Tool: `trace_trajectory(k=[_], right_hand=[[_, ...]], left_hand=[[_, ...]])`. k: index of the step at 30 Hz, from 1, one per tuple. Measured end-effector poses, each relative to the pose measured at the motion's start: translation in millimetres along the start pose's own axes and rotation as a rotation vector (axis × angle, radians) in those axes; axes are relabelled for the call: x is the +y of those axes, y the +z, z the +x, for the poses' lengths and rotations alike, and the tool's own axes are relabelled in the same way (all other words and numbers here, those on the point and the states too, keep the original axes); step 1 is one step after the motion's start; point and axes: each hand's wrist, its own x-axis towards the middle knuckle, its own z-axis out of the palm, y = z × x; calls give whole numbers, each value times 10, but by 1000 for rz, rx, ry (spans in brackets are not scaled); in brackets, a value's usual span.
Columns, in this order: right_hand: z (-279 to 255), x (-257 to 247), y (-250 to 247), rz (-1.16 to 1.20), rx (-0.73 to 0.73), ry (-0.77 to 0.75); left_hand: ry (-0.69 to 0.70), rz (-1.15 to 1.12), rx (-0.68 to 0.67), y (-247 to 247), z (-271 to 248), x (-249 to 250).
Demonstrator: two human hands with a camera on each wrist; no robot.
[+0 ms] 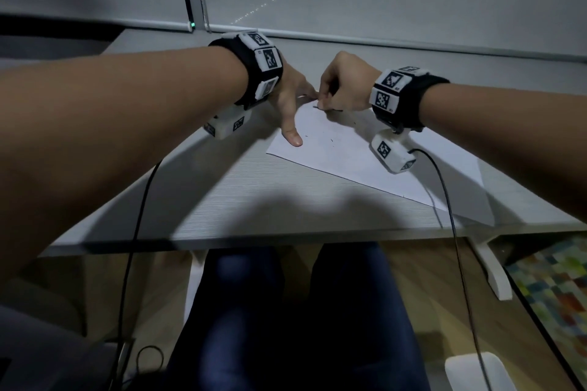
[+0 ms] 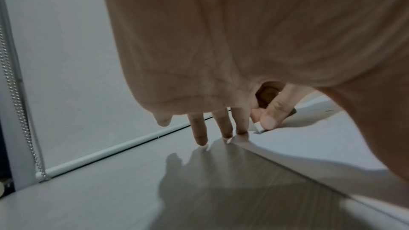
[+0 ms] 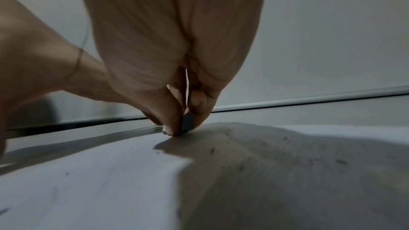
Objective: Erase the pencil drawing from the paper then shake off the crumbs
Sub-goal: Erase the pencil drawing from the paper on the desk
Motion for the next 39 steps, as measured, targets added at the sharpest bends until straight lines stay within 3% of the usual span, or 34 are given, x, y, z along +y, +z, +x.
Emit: trace_trajectory(k=[3, 9, 15, 21, 28, 35, 39], right_hand=[[-1, -17, 30, 1, 11, 13], [-195, -57, 65, 36, -71, -120], [-33, 78, 65, 60, 54, 7], [-273, 73, 61, 72, -47, -94], [-160, 254, -55, 36, 30, 82], [-424, 595, -194, -9, 36, 177], [-416, 638, -199, 25, 98, 259]], left_hand=[[-5, 10, 12, 8, 2, 13], [-28, 21, 33, 1, -5, 34], [-45, 17, 0, 15, -38, 57], [-44, 38, -17, 5, -46, 39], [-62, 62, -31, 6, -67, 68], [-101, 44, -10, 31, -164, 84], [-117, 163, -38, 91, -213, 86]])
